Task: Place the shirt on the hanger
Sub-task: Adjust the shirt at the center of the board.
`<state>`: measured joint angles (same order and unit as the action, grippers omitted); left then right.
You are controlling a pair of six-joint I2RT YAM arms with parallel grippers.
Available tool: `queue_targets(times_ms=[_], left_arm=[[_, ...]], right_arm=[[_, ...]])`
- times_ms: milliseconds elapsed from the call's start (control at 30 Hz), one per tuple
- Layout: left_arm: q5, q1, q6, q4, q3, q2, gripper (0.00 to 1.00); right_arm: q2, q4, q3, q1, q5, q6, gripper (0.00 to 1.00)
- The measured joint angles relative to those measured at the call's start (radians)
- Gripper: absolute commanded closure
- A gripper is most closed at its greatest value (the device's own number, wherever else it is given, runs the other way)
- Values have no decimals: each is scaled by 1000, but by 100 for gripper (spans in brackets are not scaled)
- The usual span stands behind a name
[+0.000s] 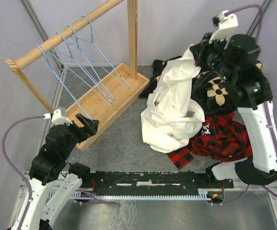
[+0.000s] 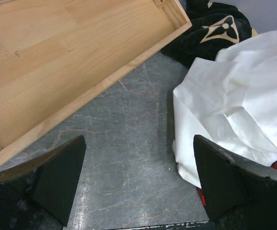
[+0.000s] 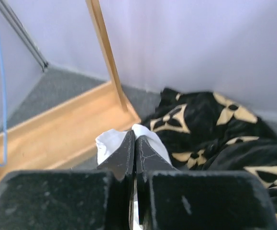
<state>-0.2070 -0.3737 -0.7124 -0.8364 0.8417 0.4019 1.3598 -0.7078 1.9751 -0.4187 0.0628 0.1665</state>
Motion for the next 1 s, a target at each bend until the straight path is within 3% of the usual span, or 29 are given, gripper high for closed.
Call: queue_targets(times_ms=[233, 400, 533, 800, 900, 1000], left_arm=[[1, 0, 7, 0, 5, 2, 0], [3, 0, 11, 0, 14, 8, 1], [3, 0, 18, 0, 17, 9, 1], [3, 0, 25, 0, 18, 9, 2], [3, 0, 25, 0, 18, 9, 2], [3, 0, 25, 0, 18, 11, 2]], right_arm=[[137, -76, 474, 0, 41, -44, 100], [165, -80, 565, 0, 29, -60, 100], [137, -68, 483, 0, -42, -57, 100], [29, -46, 118, -25, -221, 39, 100], [5, -33, 12, -144, -203, 50, 100], [-28, -15, -140, -362, -161, 54, 99]])
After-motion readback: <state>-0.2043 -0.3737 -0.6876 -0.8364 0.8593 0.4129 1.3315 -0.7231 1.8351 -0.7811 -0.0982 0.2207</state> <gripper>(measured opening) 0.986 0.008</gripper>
